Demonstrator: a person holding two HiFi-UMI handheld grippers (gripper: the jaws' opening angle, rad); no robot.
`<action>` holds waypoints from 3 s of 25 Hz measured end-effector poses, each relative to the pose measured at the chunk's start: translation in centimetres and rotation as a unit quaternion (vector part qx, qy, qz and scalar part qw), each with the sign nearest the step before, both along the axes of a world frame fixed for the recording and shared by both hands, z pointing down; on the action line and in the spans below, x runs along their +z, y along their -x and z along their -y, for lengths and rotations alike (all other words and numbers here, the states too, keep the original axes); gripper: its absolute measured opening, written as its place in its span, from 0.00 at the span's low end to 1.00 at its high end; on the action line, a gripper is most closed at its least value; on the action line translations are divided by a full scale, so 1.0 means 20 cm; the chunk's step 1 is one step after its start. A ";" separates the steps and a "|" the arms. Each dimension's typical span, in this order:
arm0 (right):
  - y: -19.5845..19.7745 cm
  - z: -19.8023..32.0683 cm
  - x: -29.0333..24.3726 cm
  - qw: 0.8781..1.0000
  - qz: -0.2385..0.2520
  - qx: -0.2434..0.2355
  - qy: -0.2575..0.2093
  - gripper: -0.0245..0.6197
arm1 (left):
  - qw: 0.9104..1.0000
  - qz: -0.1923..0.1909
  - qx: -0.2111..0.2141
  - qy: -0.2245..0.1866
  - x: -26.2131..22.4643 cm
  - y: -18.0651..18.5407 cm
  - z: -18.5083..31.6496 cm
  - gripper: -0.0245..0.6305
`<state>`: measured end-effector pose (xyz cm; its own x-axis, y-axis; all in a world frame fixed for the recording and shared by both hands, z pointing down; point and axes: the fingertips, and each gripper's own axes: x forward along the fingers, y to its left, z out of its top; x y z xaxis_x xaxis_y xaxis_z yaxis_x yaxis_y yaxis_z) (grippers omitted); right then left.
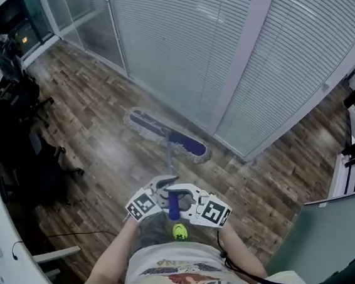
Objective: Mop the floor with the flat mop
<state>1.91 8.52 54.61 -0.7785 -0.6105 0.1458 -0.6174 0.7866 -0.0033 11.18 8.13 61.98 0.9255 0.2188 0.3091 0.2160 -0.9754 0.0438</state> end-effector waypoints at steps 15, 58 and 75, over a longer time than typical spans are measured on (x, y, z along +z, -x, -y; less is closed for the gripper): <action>0.36 -0.59 -0.02 0.998 -0.010 -0.057 0.007 0.36 | 0.999 0.005 -0.048 0.013 0.00 0.36 -0.55 0.35; 1.50 -1.82 -0.02 0.988 -0.013 -0.150 0.035 0.38 | 0.997 -0.016 -0.075 0.015 -0.04 1.48 -1.75 0.36; 0.99 -0.73 -0.04 0.979 -0.005 -0.200 0.025 0.39 | 0.994 0.003 -0.108 0.012 -0.04 0.98 -0.62 0.36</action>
<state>-17.99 23.19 53.90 -0.9527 -0.2483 0.1752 -0.2594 0.9648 -0.0431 -8.48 20.50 61.25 0.9498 0.0236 0.3120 0.0022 -0.9976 0.0688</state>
